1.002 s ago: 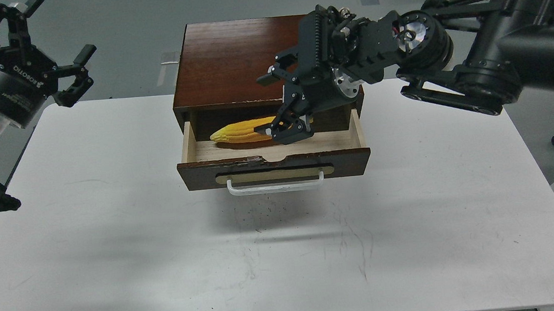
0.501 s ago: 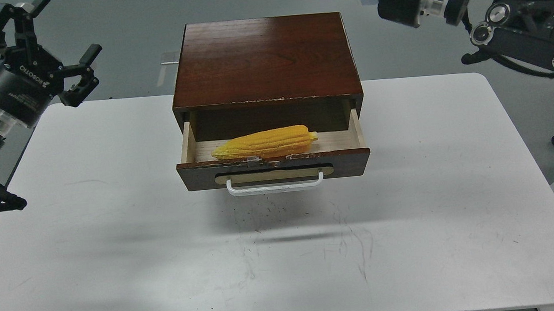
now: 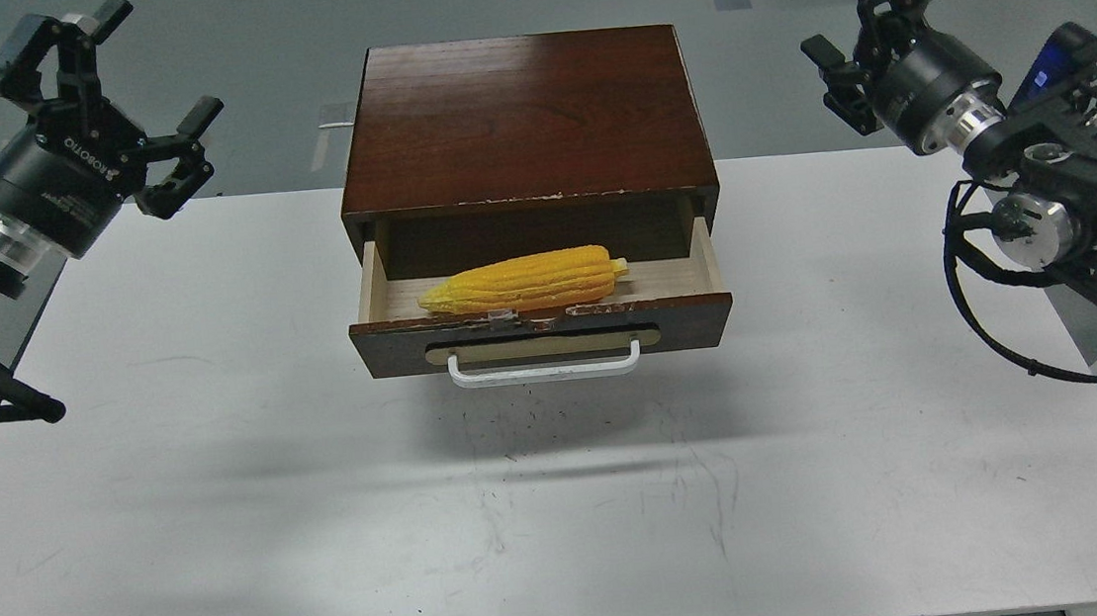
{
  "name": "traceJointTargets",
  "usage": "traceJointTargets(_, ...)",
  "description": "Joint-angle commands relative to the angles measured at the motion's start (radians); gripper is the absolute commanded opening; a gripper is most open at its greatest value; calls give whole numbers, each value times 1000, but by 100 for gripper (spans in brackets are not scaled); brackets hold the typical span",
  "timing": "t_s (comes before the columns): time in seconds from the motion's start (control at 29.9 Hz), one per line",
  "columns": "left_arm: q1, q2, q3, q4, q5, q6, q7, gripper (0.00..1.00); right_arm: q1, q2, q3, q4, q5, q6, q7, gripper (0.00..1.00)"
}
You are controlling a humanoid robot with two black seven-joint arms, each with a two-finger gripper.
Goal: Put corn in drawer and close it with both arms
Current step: 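Withdraw the right gripper back to its side, then bring the left gripper to the front of the drawer near its handle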
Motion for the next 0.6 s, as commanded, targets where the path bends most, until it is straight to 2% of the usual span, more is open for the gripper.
traceJointTargets(0.0, -23, 6, 0, -28, 143, 0, -8, 100, -88, 30, 10, -82, 25, 24, 0, 99)
traceJointTargets(0.13, -48, 7, -10, -91, 280, 0, -8, 98, -116, 33, 8, -124, 25, 42, 0, 99)
traceJointTargets(0.23, -71, 1, -43, -177, 393, 0, -8, 93, -121, 33, 8, -125, 25, 47, 0, 99)
traceJointTargets(0.33, -92, -5, -53, -257, 458, 0, -8, 83, -119, 33, 7, -125, 25, 47, 0, 99)
traceJointTargets(0.43, -106, -30, -53, -373, 515, 0, -8, 68, -121, 33, 0, -125, 24, 47, 0, 99)
traceJointTargets(0.57, -108, -59, -53, -497, 648, 0, -8, 68, -121, 33, -6, -125, 24, 47, 0, 99)
